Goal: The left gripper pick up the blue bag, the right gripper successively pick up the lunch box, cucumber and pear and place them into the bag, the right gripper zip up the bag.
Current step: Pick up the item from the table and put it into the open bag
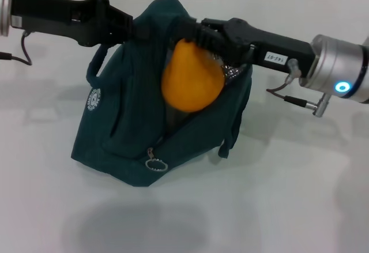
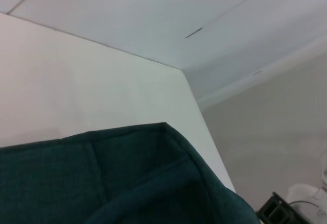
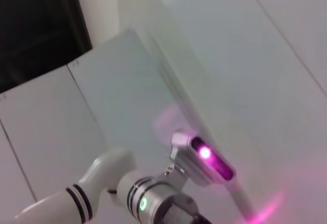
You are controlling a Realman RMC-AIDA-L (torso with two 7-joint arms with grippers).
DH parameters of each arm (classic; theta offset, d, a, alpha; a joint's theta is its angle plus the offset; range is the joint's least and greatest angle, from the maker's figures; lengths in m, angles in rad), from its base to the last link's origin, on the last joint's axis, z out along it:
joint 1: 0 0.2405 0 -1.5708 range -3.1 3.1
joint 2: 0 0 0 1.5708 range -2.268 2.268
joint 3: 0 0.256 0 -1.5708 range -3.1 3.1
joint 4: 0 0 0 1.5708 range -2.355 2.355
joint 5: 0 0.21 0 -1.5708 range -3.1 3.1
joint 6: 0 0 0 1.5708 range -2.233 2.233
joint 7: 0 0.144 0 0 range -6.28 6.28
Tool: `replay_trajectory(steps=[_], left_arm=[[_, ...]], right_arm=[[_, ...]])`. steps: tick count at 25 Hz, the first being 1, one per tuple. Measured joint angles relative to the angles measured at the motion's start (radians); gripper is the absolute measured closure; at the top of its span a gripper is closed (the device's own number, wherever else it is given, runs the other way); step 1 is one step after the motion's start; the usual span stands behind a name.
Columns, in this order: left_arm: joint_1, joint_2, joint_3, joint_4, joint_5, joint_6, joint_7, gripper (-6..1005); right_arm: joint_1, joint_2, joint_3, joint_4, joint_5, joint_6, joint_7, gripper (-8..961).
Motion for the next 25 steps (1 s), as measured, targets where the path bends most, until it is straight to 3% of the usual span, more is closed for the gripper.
replay_trajectory(steps=[12, 25], left_arm=[[0.010, 0.010, -0.012, 0.000, -0.007, 0.001, -0.002, 950], [0.014, 0.012, -0.013, 0.000, -0.007, 0.000, -0.001, 950]], right_arm=[[0.044, 0.000, -0.002, 0.021, -0.021, 0.045, -0.026, 921], [0.040, 0.000, 0.008, 0.037, -0.019, 0.053, -0.025, 909]])
